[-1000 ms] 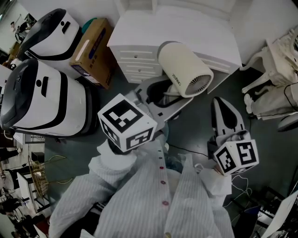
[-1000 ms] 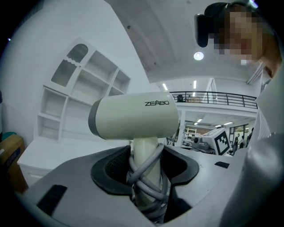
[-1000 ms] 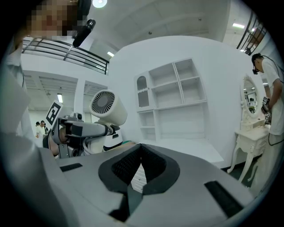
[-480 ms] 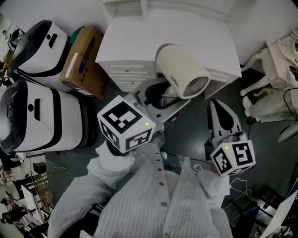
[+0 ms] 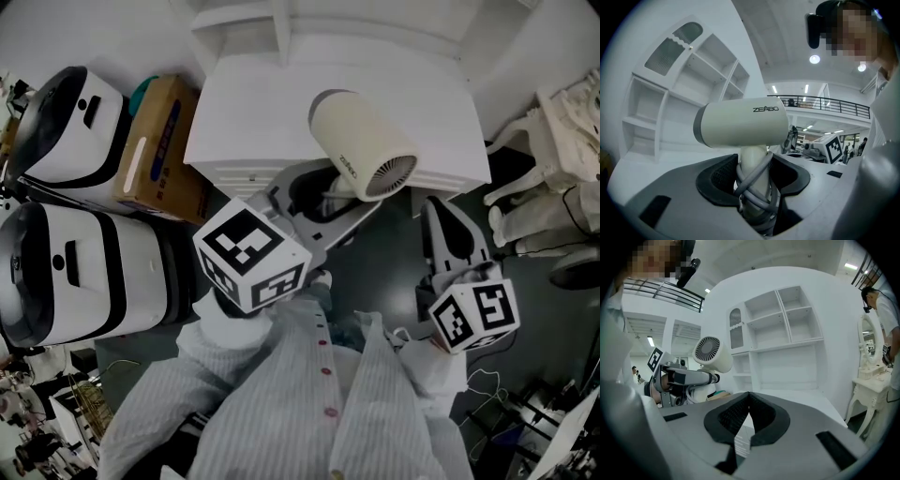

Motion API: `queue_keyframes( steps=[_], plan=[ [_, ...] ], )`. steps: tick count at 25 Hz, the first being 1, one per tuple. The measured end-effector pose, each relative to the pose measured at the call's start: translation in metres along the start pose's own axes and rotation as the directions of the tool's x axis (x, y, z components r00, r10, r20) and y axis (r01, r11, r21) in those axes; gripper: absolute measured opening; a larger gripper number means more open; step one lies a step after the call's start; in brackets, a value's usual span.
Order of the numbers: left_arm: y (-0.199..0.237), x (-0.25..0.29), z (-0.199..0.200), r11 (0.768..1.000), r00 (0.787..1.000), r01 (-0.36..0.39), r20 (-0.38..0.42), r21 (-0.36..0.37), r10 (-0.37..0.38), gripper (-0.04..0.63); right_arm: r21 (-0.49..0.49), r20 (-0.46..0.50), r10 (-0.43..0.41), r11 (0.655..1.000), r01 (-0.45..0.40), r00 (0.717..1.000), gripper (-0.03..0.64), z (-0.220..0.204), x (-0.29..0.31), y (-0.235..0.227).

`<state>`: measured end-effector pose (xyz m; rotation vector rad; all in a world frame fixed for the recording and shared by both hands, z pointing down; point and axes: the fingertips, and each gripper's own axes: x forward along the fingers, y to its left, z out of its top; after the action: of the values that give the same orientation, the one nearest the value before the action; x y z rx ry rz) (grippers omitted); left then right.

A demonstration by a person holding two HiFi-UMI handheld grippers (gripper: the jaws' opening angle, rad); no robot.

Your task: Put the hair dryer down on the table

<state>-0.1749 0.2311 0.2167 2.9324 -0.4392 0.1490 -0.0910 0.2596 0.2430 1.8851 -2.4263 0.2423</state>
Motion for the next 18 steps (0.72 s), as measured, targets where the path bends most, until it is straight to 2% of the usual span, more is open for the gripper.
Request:
queue_keyframes(
  steps=[12, 18],
  plan=[
    [0.047, 0.018, -0.005, 0.999, 1.0, -0.022, -0.02, -0.038, 0.021, 0.21, 0.039, -0.025, -0.032, 0.999, 0.033, 0.999, 0.012, -0.007, 0.034, -0.028],
    [0.071, 0.043, 0.003, 0.999, 0.999, -0.043, -0.001, -0.031, 0.043, 0.21, 0.021, -0.023, -0.012, 1.0, 0.012, 1.0, 0.012, 0.0, 0.061, -0.055]
  ],
)
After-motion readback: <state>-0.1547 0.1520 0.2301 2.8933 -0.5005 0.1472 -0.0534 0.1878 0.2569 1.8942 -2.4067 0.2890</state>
